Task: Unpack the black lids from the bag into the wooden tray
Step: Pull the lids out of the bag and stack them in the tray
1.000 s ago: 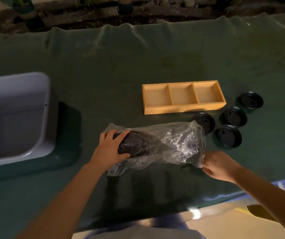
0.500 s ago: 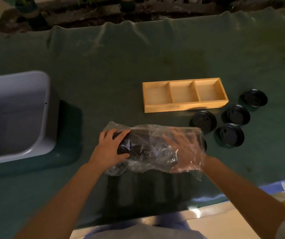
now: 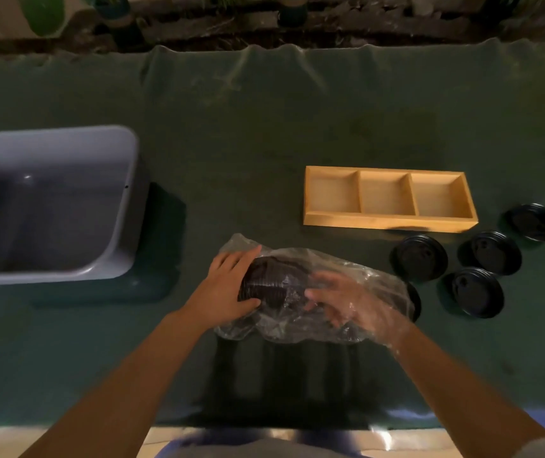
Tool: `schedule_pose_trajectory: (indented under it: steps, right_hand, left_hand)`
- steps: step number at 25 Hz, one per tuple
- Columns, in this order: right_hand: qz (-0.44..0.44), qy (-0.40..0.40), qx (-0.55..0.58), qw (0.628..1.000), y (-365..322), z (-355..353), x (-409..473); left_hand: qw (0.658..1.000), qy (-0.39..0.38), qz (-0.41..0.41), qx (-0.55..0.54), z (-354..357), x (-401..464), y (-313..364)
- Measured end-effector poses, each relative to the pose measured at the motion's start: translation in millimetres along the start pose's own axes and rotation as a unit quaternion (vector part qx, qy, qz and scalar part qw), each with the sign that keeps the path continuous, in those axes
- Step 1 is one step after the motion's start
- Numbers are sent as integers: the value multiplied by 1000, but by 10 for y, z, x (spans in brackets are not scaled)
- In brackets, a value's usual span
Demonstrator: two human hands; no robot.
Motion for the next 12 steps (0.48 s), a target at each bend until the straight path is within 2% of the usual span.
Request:
schedule_pose_trajectory:
  steps: [3,7,12]
  right_hand:
    - [-2,71,-87,994,-80,102,174]
    - [15,172,-201,964,-118,182,321]
    - [5,182,-149,972,-41,262,335]
  left_hand:
    - [1000,-1,7,6,-6,33,-15]
    - [1000,-2,14,2,-4,93,-27]
    - [1000,-9,8,-9,9,117,-72]
Point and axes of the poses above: each hand's wrist, its own x-axis towards the middle knuckle, its own z-axis out of the palm, y = z × x, the point moved 2 cm from there along x, towards the middle knuckle, and after that the axes turned 3 degrees about x, right-handed, at the moved point
